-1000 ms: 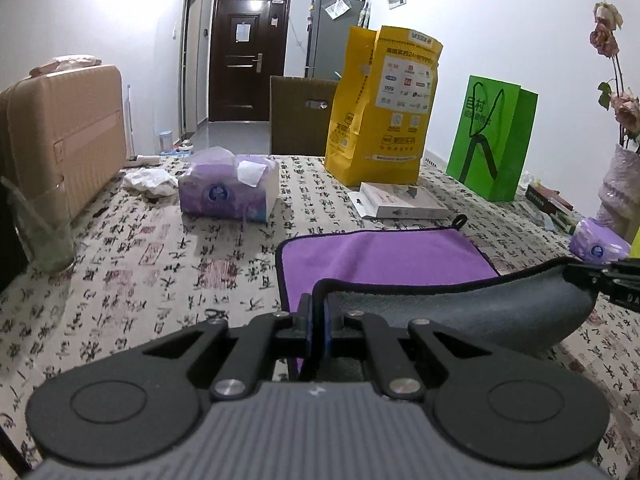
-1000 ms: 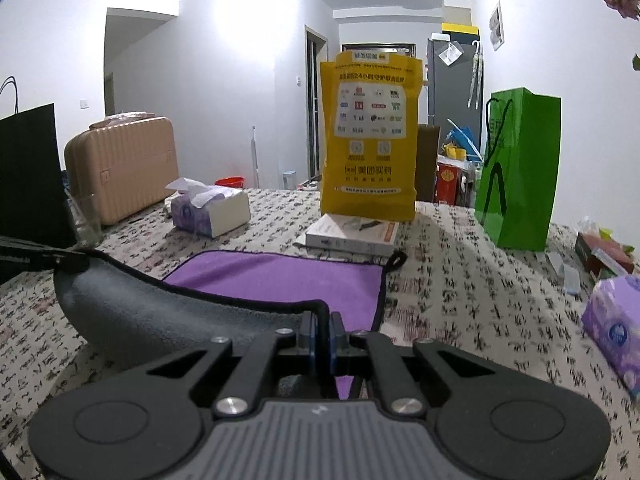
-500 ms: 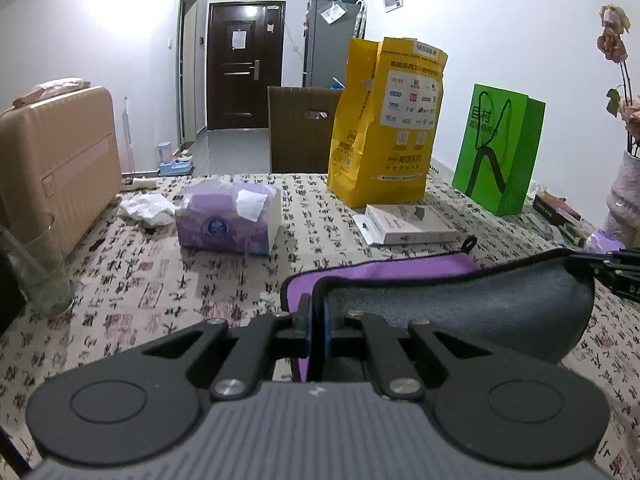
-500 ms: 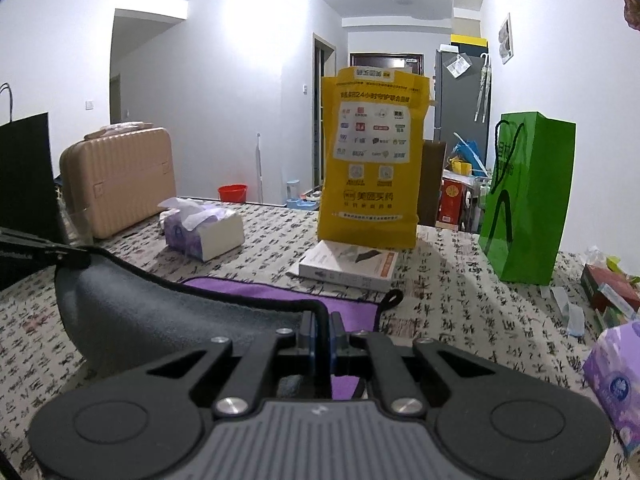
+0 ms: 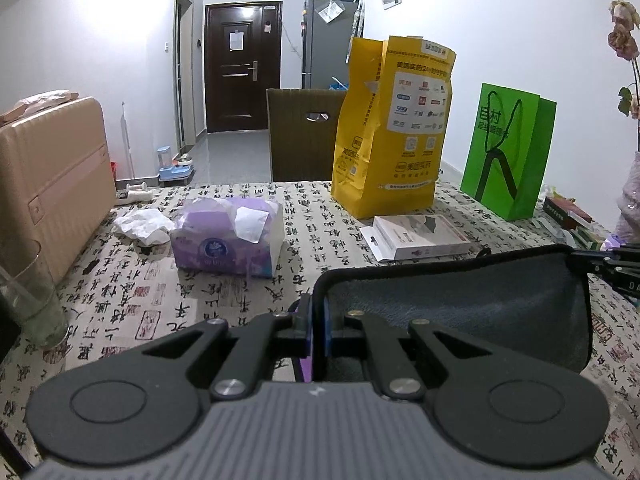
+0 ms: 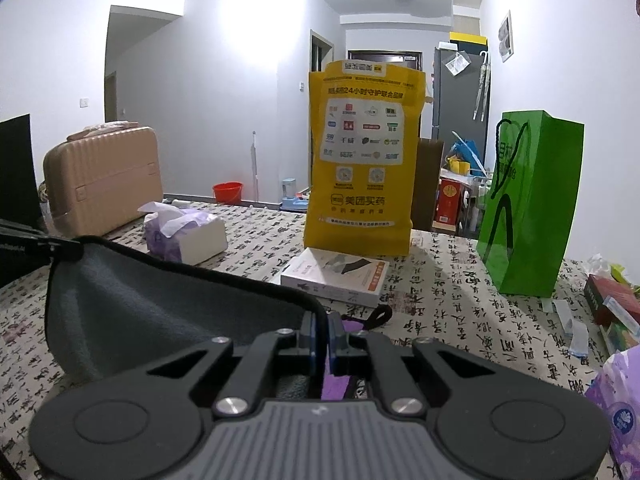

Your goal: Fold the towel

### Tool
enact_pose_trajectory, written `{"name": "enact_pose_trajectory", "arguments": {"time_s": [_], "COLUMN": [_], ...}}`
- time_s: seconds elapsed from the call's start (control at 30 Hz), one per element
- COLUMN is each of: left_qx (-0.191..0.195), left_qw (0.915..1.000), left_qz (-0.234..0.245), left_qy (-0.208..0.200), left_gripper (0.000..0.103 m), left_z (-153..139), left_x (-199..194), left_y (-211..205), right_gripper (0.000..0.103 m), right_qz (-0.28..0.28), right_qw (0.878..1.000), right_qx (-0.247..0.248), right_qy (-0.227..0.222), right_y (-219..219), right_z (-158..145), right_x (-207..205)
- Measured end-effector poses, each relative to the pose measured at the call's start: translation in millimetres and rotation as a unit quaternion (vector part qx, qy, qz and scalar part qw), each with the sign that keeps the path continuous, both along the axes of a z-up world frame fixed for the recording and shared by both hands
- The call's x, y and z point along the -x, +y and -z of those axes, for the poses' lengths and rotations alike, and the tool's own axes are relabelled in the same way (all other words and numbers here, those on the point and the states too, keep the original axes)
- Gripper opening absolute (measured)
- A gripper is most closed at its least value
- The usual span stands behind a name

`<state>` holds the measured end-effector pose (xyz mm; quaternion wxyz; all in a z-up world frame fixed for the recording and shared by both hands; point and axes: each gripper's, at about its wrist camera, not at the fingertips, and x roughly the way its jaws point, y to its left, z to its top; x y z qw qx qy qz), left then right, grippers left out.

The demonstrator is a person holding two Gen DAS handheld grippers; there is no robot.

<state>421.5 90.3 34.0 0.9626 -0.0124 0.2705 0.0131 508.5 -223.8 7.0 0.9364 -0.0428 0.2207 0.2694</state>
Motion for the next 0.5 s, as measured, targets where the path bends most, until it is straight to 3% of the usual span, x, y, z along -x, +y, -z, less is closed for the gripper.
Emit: {"name": "enact_pose_trajectory", "arguments": {"time_s": [0.5], "left_qx": [-0.006], "left_qw": [0.9999], "left_qz": [-0.002], "left_qy": [0.016], "left_gripper": [0.006], "left_z": [13.6], "left_x": [-34.2], "left_y": [8.7], "right_gripper": [0.005], "right_qz": [-0.005], "right_qw": [1.0], "right_qx": [0.007], "right_qy": [0.009], "right_y": [11.5], "right_z": [7.5], "right_x": [-32.4]}}
